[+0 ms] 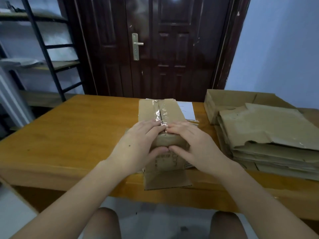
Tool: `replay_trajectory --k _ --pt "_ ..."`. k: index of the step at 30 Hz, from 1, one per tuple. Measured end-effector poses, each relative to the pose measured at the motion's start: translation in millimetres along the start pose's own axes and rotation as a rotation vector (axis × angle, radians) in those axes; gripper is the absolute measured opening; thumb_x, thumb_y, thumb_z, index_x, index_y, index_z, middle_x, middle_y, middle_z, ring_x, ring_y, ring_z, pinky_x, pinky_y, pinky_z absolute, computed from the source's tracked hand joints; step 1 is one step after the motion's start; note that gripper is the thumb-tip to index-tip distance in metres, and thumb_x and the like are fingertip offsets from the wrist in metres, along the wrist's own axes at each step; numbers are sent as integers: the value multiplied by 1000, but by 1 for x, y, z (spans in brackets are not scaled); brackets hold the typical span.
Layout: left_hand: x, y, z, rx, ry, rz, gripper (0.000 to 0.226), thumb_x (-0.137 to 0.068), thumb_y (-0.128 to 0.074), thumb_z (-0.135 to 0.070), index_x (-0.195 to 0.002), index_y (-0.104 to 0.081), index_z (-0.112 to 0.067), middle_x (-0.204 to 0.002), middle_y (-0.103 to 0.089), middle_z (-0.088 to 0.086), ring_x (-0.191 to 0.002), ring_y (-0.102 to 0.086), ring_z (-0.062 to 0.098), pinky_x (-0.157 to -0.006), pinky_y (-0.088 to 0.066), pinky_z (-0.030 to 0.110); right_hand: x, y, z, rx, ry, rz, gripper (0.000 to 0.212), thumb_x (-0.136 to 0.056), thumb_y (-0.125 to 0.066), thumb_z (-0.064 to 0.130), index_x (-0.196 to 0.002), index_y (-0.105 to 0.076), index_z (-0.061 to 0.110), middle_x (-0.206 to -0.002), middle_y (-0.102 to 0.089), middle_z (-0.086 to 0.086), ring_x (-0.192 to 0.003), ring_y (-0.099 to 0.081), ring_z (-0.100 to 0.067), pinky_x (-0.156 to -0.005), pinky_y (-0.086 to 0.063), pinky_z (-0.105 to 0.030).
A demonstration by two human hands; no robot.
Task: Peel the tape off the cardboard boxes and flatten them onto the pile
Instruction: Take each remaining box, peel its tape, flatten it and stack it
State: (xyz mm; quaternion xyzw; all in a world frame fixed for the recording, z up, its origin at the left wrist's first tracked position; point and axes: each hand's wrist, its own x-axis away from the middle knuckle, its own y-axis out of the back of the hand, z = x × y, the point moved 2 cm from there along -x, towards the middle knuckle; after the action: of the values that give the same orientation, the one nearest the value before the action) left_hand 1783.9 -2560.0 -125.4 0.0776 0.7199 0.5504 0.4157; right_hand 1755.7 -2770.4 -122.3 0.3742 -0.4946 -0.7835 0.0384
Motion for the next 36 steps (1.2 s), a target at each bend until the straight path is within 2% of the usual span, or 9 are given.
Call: replay_trajectory --k 4,9,15,19,24,26,30,34,36 --pt "1 1 -2 -13 9 -11 65 -95 -54 -58 -144 -56 -17 -147 -56 2 -139 -48 19 -120 -29 30 1 1 1 -17 -6 -15 46 -93 -70 29 -137 -59 22 -145 -55 10 -141 -42 -6 -117 -38 -33" --pt "1 1 -4 -8 27 -8 63 -98 -47 -59 -145 -56 -17 -147 -56 2 -140 -47 17 -121 -28 29 -1 -1 0 -28 -46 -7 40 -97 -59 36 -136 -61 24 -144 -57 9 -139 -45 -7 -115 -42 -41" --pt "1 0 -4 6 39 -8 59 -101 -46 -54 -145 -56 -17 -148 -56 3 -141 -46 18 -121 -33 36 0 1 -1 -37 -42 26 36 -102 -57 29 -137 -59 23 -146 -55 8 -141 -42 -6 -116 -40 -40" --pt "2 0 -5 7 41 -21 58 -102 -47 -53 -146 -55 -17 -149 -55 1 -142 -45 17 -122 -30 33 2 1 0 -39 -43 10 37 -103 -56 28 -139 -55 23 -146 -55 5 -142 -43 -10 -115 -42 -42" --pt "2 0 -4 6 39 -16 58 -103 -44 -56 -147 -54 -18 -151 -53 0 -144 -43 16 -122 -24 28 3 0 3 -27 44 -20 17 -102 -55 24 -117 -62 22 -145 -57 0 -143 -43 -18 -118 -38 -47" --pt "2 1 -5 13 38 -24 57 -102 -47 -54 -146 -54 -18 -150 -53 0 -143 -43 16 -122 -26 29 3 -1 2 15 92 -18 16 -102 -53 21 -111 -66 19 -145 -58 -3 -143 -43 -24 -119 -36 -49" --pt "3 2 -7 33 39 -49 57 -101 -49 -53 -146 -55 -18 -149 -55 0 -142 -44 17 -121 -32 34 4 -3 3 33 103 -34 19 -102 -49 23 -109 -66 17 -144 -59 -4 -143 -43 -25 -120 -34 -50" --pt "2 2 -8 40 27 -61 59 -99 -53 -53 -146 -53 -18 -148 -53 -2 -142 -43 15 -122 -23 26 3 -6 4 19 64 -43 21 -103 -44 25 -109 -63 18 -144 -58 -2 -144 -42 -24 -119 -35 -50" --pt "3 2 -8 38 13 -72 59 -97 -56 -52 -144 -54 -17 -145 -54 -2 -139 -44 14 -121 -26 29 4 -7 4 5 52 -41 19 -105 -43 24 -109 -60 20 -146 -57 -1 -145 -41 -24 -120 -34 -48"
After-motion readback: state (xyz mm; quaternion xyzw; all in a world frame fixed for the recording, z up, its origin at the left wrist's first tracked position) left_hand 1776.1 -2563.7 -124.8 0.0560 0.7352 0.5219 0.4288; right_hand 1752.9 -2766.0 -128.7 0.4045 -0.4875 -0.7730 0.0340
